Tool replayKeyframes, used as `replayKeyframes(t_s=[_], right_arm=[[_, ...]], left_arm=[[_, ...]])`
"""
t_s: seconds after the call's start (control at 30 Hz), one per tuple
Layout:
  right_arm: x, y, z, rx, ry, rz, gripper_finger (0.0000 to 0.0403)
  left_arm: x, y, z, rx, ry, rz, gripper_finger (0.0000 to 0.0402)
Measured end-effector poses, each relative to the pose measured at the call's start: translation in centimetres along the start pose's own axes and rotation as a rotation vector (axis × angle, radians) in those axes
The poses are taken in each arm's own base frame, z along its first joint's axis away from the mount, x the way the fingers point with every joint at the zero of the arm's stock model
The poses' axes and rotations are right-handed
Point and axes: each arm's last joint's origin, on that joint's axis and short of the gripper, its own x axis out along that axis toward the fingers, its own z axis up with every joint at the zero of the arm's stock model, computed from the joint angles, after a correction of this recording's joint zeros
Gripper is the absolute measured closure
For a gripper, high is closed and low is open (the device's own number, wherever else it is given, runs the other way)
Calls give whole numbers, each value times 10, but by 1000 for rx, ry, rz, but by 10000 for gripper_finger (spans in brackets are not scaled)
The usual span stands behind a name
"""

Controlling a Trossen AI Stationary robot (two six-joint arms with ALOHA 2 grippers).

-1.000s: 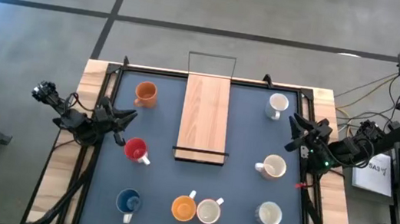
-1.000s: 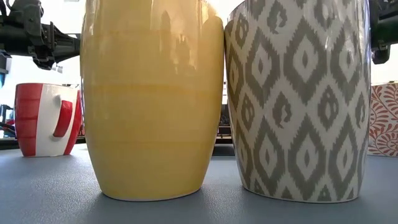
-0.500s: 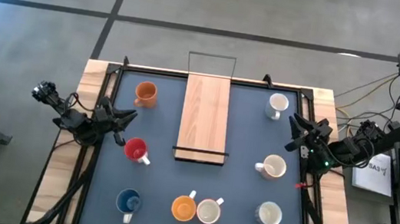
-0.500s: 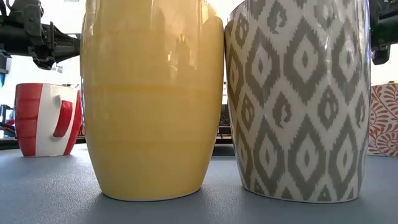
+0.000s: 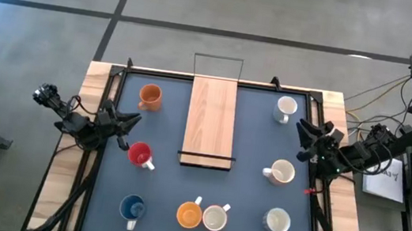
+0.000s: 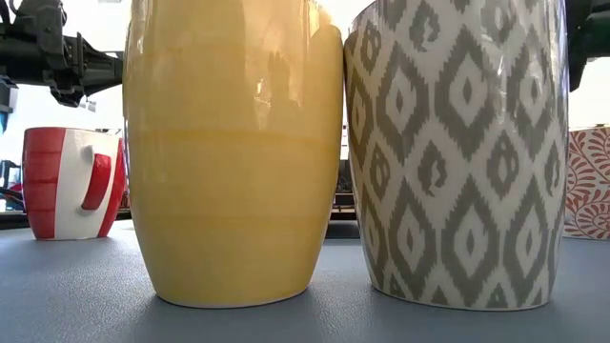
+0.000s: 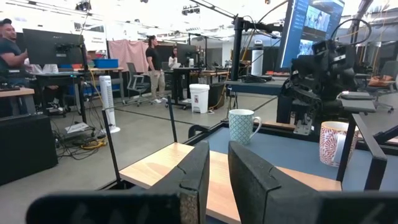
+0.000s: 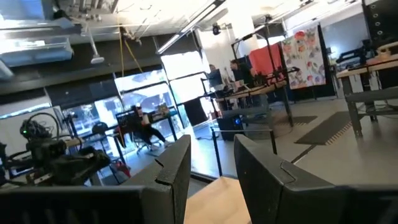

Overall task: Place coffee mugs
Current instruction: Put the top gray patterned mug on the shelf

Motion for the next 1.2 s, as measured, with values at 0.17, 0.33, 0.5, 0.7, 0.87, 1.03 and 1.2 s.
replayKeyframes(t_s=[0.17, 0.33, 0.5, 0.7, 0.87, 1.03, 1.2], right_arm=[[1, 0, 7, 15, -8, -6, 291], [2, 1, 7, 45, -4, -4, 291], [4, 7, 4, 10, 14, -4, 291], [15, 19, 16, -58, 16, -46, 291], [29, 28, 33, -117, 20, -146, 291], [42, 37, 46, -181, 36, -225, 291], [55, 50, 54, -268, 75, -248, 291]], left_arm=[[0, 0, 1, 84, -3, 1, 359], [0, 2, 7, 17, -40, 5, 359], [0, 3, 16, -51, -122, -63, 359], [1, 4, 20, -85, -150, -67, 359], [1, 7, 27, -96, -158, -47, 359], [1, 9, 32, -112, -166, -37, 359], [1, 10, 37, -119, -173, -34, 359]])
